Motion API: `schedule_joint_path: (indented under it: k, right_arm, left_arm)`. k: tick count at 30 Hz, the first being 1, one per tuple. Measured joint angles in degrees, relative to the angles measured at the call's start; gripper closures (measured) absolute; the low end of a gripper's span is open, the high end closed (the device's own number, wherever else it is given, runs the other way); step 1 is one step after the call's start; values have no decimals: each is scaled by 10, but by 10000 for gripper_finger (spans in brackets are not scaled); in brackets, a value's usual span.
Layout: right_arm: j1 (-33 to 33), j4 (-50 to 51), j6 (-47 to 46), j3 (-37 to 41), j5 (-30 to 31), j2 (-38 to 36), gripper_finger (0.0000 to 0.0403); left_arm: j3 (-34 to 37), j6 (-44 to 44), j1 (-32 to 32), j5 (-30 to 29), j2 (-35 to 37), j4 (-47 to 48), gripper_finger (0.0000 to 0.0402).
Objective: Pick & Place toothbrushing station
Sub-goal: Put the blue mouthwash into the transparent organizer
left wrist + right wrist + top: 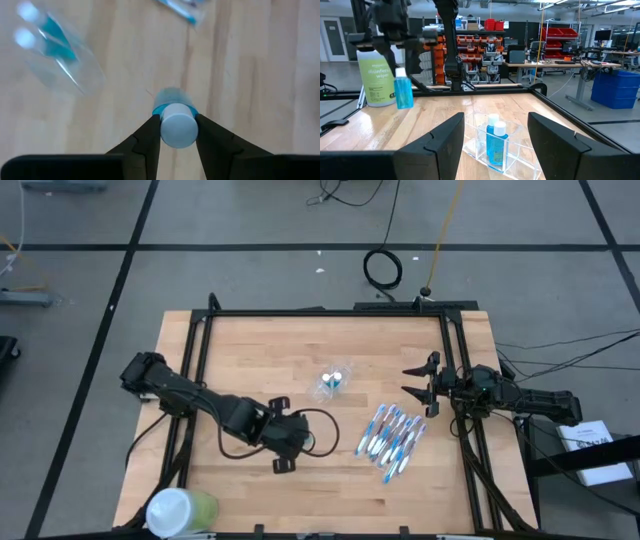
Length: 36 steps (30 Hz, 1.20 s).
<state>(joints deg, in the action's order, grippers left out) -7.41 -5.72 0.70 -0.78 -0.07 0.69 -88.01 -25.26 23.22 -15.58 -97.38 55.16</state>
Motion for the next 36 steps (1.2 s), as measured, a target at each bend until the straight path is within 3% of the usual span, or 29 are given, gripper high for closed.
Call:
schedule_joint_path:
  k: [13,27,36]
  right_arm:
    - [0,0,0,0,0,0,190]
    - [0,0,0,0,0,0,190]
    - [0,0,0,0,0,0,190]
  left_arm:
    - [-7,236,-30,-135,0,-146,294]
    - [-7,387,-141,-104,0,-225,298]
    - [-7,397,-229,-92,0,-221,289]
